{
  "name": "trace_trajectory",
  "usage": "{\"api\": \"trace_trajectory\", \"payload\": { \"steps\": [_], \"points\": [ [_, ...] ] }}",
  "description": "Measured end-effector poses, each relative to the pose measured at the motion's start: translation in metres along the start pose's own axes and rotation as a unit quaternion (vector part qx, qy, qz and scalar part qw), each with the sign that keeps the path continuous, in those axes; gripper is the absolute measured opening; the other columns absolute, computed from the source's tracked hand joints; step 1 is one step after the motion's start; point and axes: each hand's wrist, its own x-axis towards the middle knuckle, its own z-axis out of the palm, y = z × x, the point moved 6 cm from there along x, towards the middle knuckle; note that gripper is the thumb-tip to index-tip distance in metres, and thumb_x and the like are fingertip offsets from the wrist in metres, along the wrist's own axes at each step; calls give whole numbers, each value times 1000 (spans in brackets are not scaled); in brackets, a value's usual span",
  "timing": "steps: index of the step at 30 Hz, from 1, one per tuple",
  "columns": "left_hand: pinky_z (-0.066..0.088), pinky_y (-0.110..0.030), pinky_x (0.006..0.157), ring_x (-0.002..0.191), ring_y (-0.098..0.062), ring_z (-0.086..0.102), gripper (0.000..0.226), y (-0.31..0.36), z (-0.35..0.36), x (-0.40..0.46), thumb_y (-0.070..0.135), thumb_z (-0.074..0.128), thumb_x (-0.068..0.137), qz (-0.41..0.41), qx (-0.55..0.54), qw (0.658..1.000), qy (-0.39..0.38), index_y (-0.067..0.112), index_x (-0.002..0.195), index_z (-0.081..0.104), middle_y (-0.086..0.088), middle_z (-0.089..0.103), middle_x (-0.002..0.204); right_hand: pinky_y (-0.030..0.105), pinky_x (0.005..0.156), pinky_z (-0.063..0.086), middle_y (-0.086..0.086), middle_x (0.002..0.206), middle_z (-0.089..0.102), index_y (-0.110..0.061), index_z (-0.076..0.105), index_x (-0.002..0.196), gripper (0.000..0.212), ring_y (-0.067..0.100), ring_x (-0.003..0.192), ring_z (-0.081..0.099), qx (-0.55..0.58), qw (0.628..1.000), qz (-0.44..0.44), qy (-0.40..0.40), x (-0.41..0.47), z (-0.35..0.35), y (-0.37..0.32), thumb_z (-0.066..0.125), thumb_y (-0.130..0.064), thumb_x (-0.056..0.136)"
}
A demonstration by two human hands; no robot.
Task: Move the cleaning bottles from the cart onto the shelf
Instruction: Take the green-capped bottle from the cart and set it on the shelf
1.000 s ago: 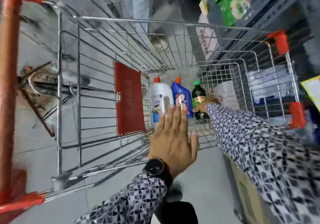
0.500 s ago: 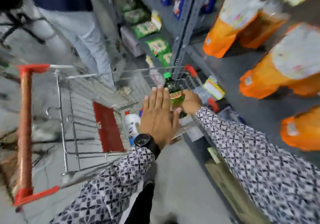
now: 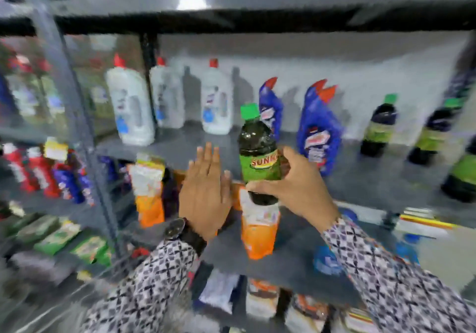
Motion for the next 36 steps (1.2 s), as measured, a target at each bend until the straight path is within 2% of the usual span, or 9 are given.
{"api": "trace_trajectory", "payload": {
  "steps": [3, 5, 8, 12, 15, 22, 26, 32, 36],
  "points": [
    [17, -49, 128, 159, -31, 21, 75, 50, 56, 53, 49, 16, 97, 48, -38, 987, -147, 8, 158, 34, -13, 30, 168, 25, 84, 57, -17, 97, 77, -31, 65, 112, 69, -3, 90, 71, -31, 995, 3, 91, -17, -71, 7, 97, -43, 52],
    [13, -48, 130, 160, -27, 17, 65, 69, 98, 80, 47, 25, 104, 65, -15, 972, -224, 11, 159, 31, -10, 26, 170, 28, 84, 57, -16, 99, 77, -33, 65, 114, 70, -1, 93, 71, -55, 989, 12, 137, -25, -101, 16, 97, -45, 52],
    [15, -53, 128, 159, -27, 20, 62, 85, 138, 106, 45, 29, 106, 72, 40, 961, -266, 9, 158, 30, -11, 27, 170, 34, 85, 59, -14, 99, 78, -32, 65, 112, 67, 0, 91, 71, -66, 980, 42, 183, -37, -131, 35, 97, -44, 54],
    [13, -52, 129, 160, -26, 14, 70, 96, 156, 103, 51, 16, 104, 93, 72, 939, -325, 10, 160, 23, -9, 19, 172, 25, 78, 58, -17, 98, 76, -36, 63, 111, 64, -5, 88, 71, -73, 971, 63, 220, -51, -154, 62, 95, -45, 56],
    [14, -49, 130, 160, -24, 17, 71, 95, 159, 97, 51, 11, 103, 104, 83, 936, -325, 12, 161, 22, -8, 18, 172, 21, 77, 55, -20, 95, 73, -39, 59, 108, 62, -5, 88, 70, -65, 963, 82, 247, -43, -170, 79, 96, -40, 59],
    [12, -47, 130, 160, -21, 17, 70, 95, 163, 99, 52, 11, 103, 104, 75, 940, -317, 15, 162, 21, -5, 19, 172, 44, 95, 57, 0, 113, 78, -20, 63, 121, 70, 24, 106, 73, -98, 943, 139, 285, 21, -206, 133, 94, -40, 62],
    [11, -45, 131, 161, -19, 14, 70, 94, 165, 102, 52, 10, 104, 106, 84, 939, -315, 15, 162, 19, -4, 17, 173, 47, 97, 58, 1, 111, 78, -24, 63, 116, 68, 23, 105, 73, -84, 943, 151, 285, 33, -208, 155, 95, -38, 59],
    [9, -43, 131, 161, -19, 13, 71, 97, 162, 103, 55, 11, 104, 94, 69, 942, -314, 15, 163, 17, -4, 15, 173, 38, 97, 54, 3, 122, 73, -18, 57, 128, 76, 25, 114, 69, -71, 950, 147, 268, 26, -205, 147, 96, -29, 64],
    [13, -41, 131, 160, -18, 15, 67, 101, 127, 100, 52, 27, 106, 57, -111, 963, -238, 17, 162, 19, -5, 19, 172, 33, 97, 43, 9, 138, 61, -16, 47, 145, 78, 27, 128, 58, -123, 935, 104, 315, -2, -200, 122, 87, -27, 79]
  ]
}}
